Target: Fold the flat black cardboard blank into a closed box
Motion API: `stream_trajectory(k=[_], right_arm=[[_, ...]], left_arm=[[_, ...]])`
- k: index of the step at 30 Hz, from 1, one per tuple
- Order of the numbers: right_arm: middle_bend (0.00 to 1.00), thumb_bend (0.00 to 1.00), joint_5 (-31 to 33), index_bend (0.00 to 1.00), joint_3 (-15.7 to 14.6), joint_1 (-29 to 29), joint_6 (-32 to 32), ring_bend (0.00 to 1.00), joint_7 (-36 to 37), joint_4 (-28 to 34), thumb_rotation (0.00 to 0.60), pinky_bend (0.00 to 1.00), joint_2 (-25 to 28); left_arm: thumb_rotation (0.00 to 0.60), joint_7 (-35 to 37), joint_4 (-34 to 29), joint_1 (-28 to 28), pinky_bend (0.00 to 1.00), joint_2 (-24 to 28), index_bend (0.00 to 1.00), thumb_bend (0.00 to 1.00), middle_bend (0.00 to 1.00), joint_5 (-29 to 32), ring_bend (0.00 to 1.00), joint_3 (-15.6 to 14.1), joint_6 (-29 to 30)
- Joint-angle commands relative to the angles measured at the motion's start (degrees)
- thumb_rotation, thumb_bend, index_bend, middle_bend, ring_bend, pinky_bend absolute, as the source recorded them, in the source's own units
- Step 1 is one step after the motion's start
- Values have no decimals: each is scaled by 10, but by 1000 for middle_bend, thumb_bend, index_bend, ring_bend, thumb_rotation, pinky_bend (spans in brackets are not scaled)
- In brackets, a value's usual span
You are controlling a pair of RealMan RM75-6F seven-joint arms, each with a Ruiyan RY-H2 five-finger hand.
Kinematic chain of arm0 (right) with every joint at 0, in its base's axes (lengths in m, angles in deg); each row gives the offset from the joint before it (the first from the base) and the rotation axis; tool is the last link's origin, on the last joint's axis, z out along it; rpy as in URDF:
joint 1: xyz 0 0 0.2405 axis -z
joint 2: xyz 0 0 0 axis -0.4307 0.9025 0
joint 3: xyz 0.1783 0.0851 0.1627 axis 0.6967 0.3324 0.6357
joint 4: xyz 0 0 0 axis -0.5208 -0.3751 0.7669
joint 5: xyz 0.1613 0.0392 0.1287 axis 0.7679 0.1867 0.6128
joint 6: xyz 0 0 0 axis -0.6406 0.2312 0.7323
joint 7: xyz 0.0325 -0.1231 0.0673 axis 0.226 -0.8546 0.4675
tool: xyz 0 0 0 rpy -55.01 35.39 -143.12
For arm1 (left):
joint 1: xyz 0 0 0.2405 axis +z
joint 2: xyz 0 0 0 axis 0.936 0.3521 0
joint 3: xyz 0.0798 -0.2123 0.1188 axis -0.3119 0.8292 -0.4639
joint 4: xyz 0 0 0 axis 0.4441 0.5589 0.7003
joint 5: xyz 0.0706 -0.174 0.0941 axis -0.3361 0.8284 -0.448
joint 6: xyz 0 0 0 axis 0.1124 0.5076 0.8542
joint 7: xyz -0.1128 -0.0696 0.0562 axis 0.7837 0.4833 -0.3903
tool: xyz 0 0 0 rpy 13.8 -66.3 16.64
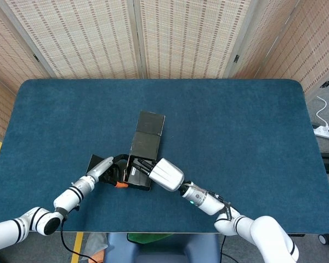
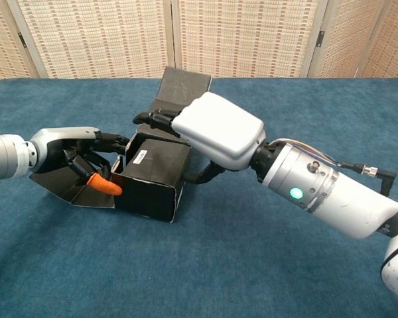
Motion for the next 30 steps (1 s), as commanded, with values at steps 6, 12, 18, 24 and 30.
stream_trajectory(k=[6, 12, 18, 24, 30], right_arm=[[310, 164, -1, 213, -8, -3, -1, 743, 9, -17, 600, 1000, -8], [346, 249, 4, 289, -12, -6, 12, 743, 10, -17, 600, 1000, -7], [371, 309, 4, 334, -20, -9, 27, 743, 5, 1, 600, 1000, 4], [373, 310, 4, 340, -25, -10, 36, 743, 0, 21, 600, 1000, 16], [369, 311, 2, 356, -29, -11, 42, 743, -6, 50, 600, 1000, 37]], left_arm=[[600, 48, 20, 5, 796, -3, 223, 162, 261, -43, 600, 1, -6], [600, 52, 29, 6, 797, -9, 242, 162, 268, -51, 600, -2, -1], [600, 49, 36, 8, 796, -16, 289, 164, 309, -52, 600, -4, 6], [600, 43, 40, 8, 794, -21, 308, 164, 319, -51, 600, -6, 8], [600, 40, 43, 11, 795, -24, 315, 163, 326, -49, 600, -7, 12]])
